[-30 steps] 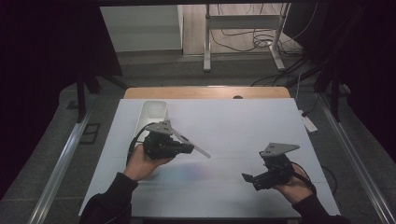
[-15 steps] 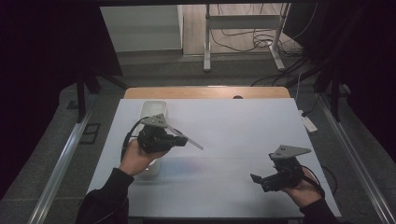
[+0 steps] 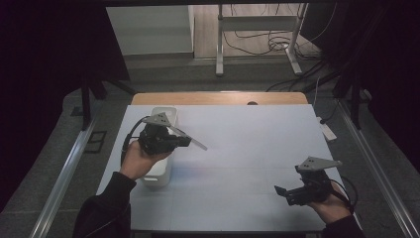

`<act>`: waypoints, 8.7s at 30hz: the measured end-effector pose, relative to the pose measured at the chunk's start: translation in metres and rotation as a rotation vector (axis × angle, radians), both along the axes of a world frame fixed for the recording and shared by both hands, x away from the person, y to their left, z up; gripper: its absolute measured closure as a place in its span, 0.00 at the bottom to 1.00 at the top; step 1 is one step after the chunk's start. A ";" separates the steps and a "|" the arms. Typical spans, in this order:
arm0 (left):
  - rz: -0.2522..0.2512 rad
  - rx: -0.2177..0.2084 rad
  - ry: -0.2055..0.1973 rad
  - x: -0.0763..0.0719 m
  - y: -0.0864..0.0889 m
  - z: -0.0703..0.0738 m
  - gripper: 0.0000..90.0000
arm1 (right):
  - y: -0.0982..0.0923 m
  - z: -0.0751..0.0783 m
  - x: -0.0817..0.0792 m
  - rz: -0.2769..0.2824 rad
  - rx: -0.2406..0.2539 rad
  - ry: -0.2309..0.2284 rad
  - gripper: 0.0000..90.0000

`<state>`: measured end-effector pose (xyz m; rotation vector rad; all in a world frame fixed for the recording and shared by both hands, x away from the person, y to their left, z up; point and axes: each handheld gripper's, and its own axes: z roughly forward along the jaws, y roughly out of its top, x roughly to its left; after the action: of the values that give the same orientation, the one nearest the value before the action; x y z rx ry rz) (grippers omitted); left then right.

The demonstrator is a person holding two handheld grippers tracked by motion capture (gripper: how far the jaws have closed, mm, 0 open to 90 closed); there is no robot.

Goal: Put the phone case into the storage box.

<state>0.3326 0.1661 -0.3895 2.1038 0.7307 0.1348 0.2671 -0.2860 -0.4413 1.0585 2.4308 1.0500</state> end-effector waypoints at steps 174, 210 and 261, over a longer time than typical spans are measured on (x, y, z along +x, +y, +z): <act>0.437 0.140 0.093 0.127 0.035 -0.051 0.65 | -0.047 -0.012 -0.026 -0.180 -0.047 0.034 0.00; 0.358 0.078 0.054 0.093 0.035 -0.045 0.02 | -0.046 -0.012 -0.026 -0.178 -0.051 0.035 0.00; 0.288 0.005 -0.015 0.028 0.031 -0.052 0.01 | -0.045 -0.012 -0.028 -0.172 -0.059 0.027 0.00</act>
<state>0.3602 0.1975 -0.4413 1.9904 1.0221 0.3095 0.2396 -0.3312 -0.4535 1.2431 2.3269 0.9094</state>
